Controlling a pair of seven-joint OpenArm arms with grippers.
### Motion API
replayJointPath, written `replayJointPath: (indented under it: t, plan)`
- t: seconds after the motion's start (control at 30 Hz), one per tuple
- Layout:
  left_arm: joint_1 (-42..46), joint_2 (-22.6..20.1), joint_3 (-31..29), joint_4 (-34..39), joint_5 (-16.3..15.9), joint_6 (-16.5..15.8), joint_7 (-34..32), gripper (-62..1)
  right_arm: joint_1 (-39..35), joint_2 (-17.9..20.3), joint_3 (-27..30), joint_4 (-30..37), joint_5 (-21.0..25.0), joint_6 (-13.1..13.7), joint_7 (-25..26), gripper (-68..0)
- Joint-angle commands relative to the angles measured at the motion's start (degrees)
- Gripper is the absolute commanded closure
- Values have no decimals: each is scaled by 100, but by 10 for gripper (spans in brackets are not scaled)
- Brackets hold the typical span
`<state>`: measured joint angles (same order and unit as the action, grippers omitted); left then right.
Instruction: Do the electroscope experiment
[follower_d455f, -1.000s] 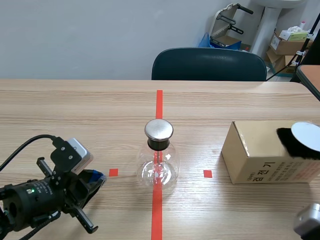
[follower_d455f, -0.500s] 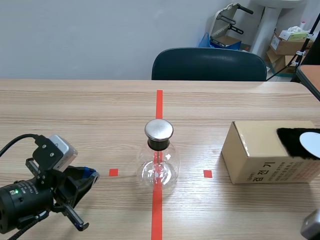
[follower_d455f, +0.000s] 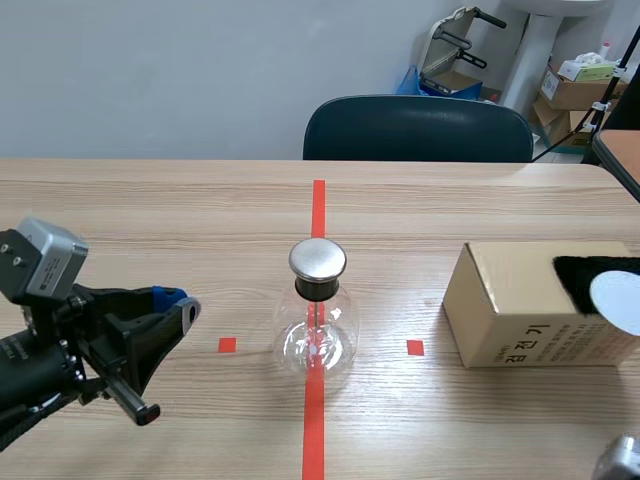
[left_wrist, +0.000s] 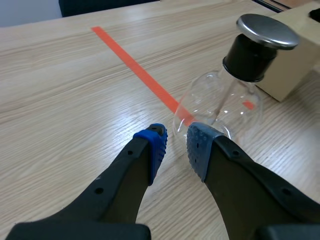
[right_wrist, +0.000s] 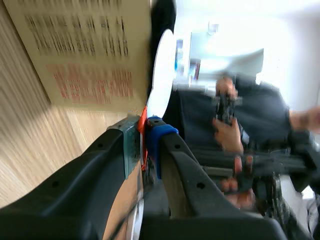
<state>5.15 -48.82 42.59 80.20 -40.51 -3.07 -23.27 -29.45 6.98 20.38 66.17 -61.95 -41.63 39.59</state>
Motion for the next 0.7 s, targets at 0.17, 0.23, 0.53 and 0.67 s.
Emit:
replayJointPath:
  t: [0.17, 0.23, 0.53, 0.67]
  plan:
    - [72, -76, -17, 223, 87, -203, -57, -249, -24, 2, -87, 72, 109, -323, -839, -8]
    - [72, -76, -17, 243, 85, -273, 63, -343, -26, 15, -83, 72, 107, -323, -1239, -8]
    - [476, -1099, -17, 496, 66, -424, -568, -438, -26, 11, -144, 72, 2, -323, -754, -8]
    - [619, -1600, -17, 715, 68, -546, -590, -438, -24, 13, -116, 72, -111, -323, -1626, -8]
